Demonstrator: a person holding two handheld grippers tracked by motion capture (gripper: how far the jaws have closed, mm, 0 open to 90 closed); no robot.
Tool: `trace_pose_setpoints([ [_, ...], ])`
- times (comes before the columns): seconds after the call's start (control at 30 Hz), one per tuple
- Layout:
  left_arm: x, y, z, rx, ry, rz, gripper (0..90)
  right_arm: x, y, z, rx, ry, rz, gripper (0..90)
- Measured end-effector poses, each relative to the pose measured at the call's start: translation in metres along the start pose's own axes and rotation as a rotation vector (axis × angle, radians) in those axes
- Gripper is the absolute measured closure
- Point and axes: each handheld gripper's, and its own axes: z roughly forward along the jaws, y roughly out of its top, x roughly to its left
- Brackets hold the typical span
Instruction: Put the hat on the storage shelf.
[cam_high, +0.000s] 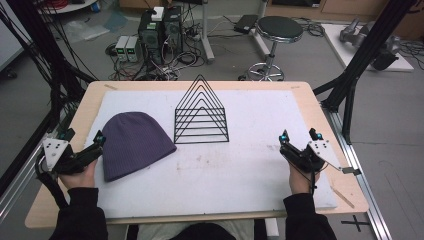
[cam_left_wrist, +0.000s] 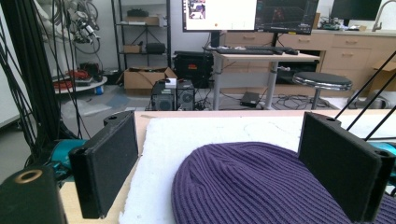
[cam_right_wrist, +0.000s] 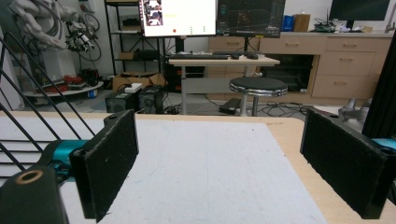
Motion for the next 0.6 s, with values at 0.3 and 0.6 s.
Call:
trace_pose_setpoints([
  [0.3, -0.0021, -0.0002, -0.0003, -0.002, -0.005, 0.006, 12.6, 0.0004, -0.0002, -0.0005, 0.001, 0.002, -0.004, 10.7],
  [0.6, -0.0022, 0.0009, -0.0005, -0.002, -0.011, 0.011, 12.6, 0.0000, -0.0002, -0.0003, 0.001, 0.003, 0.003, 10.7],
])
